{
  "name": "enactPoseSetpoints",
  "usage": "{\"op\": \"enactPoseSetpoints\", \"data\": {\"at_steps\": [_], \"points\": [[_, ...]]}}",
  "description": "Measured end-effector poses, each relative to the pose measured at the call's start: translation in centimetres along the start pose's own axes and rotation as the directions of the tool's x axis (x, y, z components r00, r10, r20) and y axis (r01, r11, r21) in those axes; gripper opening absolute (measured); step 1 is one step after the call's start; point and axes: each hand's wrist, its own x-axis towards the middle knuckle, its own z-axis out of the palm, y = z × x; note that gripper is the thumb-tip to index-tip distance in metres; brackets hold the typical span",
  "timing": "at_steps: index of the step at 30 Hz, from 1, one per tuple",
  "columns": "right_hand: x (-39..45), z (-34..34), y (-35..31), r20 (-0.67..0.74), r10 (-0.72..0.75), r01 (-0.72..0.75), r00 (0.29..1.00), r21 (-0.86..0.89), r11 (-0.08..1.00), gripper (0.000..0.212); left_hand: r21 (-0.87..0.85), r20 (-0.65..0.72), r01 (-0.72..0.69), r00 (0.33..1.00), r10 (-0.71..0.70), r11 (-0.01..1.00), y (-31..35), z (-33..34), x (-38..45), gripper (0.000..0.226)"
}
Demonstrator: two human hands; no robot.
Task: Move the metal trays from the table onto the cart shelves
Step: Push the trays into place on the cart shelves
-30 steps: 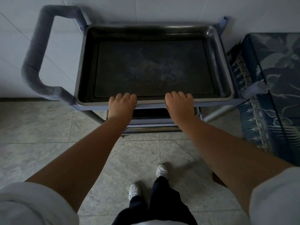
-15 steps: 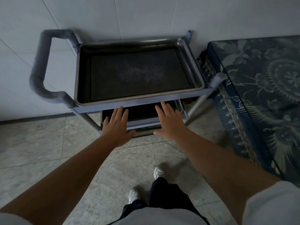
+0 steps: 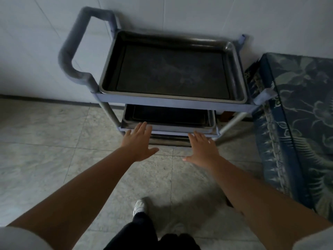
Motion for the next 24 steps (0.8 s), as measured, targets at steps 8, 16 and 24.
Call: {"op": "enactPoseSetpoints", "data": {"at_steps": [8,16,24], "points": [[11.1,9.6,1.4,0.063,0.002,0.002,0.998,-0.053,0.999,0.096,-0.093,0.093,0.046,0.995,-0.037,0.995,-2.5,9.3,9.5,0.110],[27.1,18.6,3.6,-0.191,-0.064,0.054,0.979,-0.056,0.997,0.119,0.145,-0.060,-0.054,0.996,0.064,0.988,-8.8,21.5,24.1,0.122],[31.1,20.9,4.4,-0.344,-0.154,0.104,0.926,-0.161,0.982,0.066,0.261,-0.372,-0.064,0.914,0.161,0.963,-10.9,26.3,29.3,0.076]]}}
